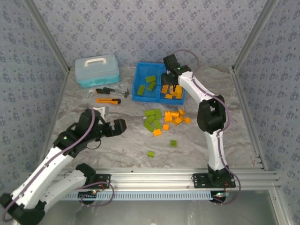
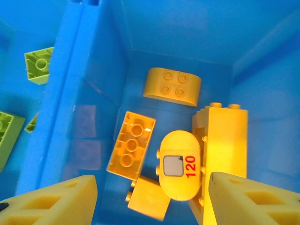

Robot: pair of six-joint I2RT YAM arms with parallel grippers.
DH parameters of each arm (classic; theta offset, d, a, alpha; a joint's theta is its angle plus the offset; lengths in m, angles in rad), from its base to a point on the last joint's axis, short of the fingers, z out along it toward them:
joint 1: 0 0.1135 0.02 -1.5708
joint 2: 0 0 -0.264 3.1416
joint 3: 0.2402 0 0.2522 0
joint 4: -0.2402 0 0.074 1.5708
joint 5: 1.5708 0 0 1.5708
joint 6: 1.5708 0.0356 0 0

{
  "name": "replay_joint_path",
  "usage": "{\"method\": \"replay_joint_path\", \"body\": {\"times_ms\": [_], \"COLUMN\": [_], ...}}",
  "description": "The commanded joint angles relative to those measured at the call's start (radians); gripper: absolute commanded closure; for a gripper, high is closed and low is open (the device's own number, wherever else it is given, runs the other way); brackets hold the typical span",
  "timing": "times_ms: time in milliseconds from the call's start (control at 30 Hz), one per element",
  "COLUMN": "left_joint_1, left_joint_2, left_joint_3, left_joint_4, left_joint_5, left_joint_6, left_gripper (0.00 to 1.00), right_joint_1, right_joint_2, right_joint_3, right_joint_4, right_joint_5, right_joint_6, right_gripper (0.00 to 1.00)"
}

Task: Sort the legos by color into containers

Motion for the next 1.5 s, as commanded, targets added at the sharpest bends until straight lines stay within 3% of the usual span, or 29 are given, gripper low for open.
{"method": "replay_joint_path", "body": {"times_ms": [0, 67, 267, 433, 600, 867, 1200, 1467], "left_joint_1": [-0.095, -0.148, -0.235, -0.246, -0.254, -0.253, -0.254, -0.253], "left_joint_2": [0.094, 0.195, 0.578, 0.820, 1.016, 1.145, 1.200, 1.155], "left_joint_3": [0.003, 0.029, 0.212, 0.324, 0.479, 0.520, 0.483, 0.465], "left_joint_4": [0.048, 0.054, 0.039, 0.109, 0.034, 0.045, -0.006, -0.045], "left_joint_5": [-0.118, -0.174, -0.232, -0.187, -0.235, -0.231, -0.251, -0.281], "left_joint_6": [-0.064, -0.084, -0.156, -0.288, -0.332, -0.349, -0.339, -0.333], "left_gripper": [0.01, 0.01, 0.02, 0.09, 0.16, 0.24, 0.50, 0.71], "right_joint_1": [-0.003, 0.008, 0.077, 0.105, 0.113, 0.114, 0.121, 0.129], "right_joint_2": [-0.180, -0.297, -0.721, -1.001, -1.198, -1.225, -1.190, -1.191], "right_joint_3": [-0.046, -0.158, -0.568, -0.788, -0.920, -0.882, -0.877, -0.890], "right_joint_4": [-0.031, 0.000, 0.061, -0.021, -0.081, -0.143, -0.113, -0.113], "right_joint_5": [-0.004, -0.027, -0.054, -0.029, 0.015, -0.007, -0.046, -0.045], "right_joint_6": [0.009, 0.023, 0.095, 0.201, 0.269, 0.253, 0.262, 0.272], "right_gripper": [0.33, 0.31, 0.07, 0.03, 0.00, 0.00, 0.00, 0.00]}}
